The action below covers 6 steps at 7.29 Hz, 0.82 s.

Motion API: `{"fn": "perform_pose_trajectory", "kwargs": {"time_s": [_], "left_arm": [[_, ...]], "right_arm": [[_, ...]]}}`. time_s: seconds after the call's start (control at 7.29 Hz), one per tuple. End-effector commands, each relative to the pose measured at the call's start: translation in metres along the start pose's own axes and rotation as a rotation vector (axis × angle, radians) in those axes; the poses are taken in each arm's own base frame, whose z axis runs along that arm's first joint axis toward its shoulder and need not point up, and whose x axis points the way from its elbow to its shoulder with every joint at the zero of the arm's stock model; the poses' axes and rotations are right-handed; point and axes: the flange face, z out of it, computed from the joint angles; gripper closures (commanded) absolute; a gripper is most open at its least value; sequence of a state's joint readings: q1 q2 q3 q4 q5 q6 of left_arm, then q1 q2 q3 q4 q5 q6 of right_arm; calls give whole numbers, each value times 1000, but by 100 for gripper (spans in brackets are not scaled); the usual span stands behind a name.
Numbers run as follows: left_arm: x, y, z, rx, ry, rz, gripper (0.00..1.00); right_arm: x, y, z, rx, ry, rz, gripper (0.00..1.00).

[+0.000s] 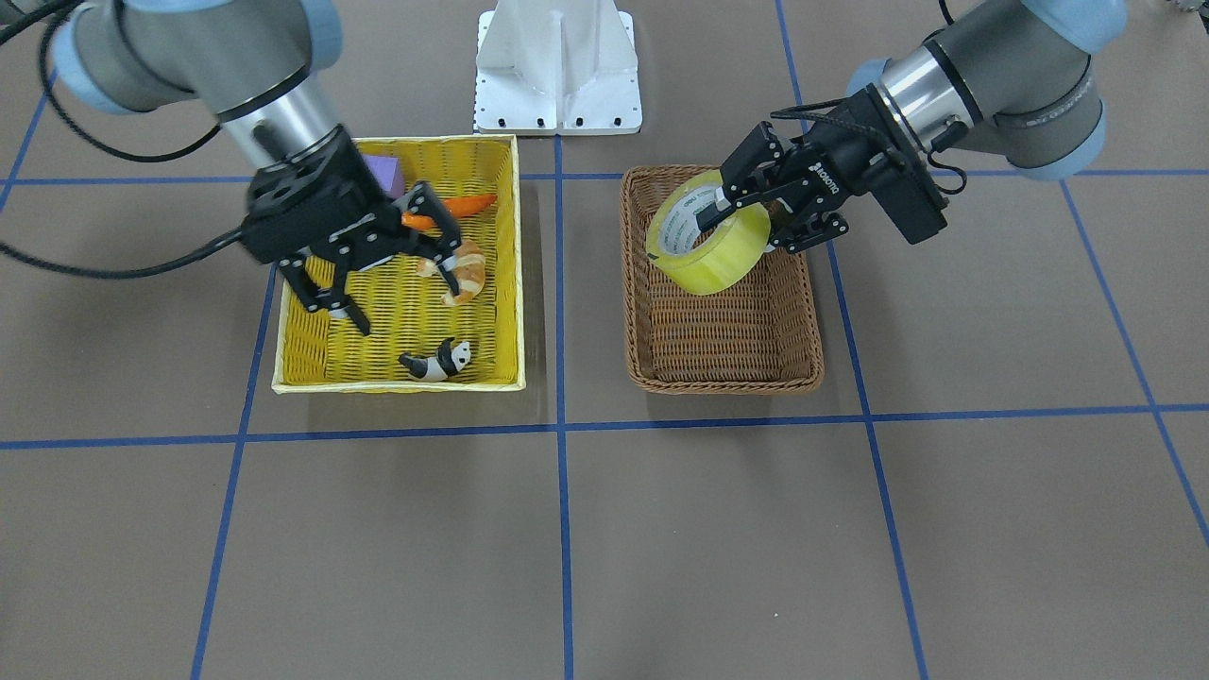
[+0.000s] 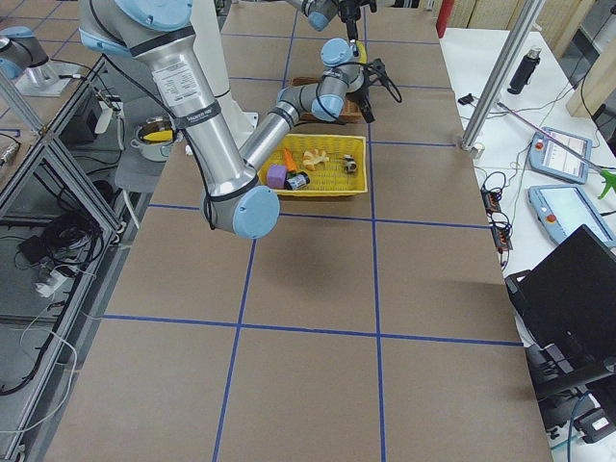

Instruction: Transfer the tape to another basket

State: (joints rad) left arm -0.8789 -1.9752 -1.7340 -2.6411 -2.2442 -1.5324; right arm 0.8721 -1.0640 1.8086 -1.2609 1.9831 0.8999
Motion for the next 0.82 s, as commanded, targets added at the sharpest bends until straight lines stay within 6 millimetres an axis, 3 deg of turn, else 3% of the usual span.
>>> {"fn": "perform_pose_trajectory", "kwargs": {"time_s": [0.0,0.14,0.27,0.41,0.69], "left_arm": [[-47,21,5,14,-2,-109,100],[-69,38,27,35,19,-101,100],[-88,55,54,60,33,-97,100],[-103,74,78,83,41,-98,100],[-117,81,90,88,21,-106,100]], "right_arm": [[168,-54,-1,-181,74,-78,0],[236,-52,-12,-215,134,-58,0],[299,-55,-41,-215,187,15,0],[350,-39,-58,-254,203,-6,0],[439,-11,-101,-315,236,-86,0]]}}
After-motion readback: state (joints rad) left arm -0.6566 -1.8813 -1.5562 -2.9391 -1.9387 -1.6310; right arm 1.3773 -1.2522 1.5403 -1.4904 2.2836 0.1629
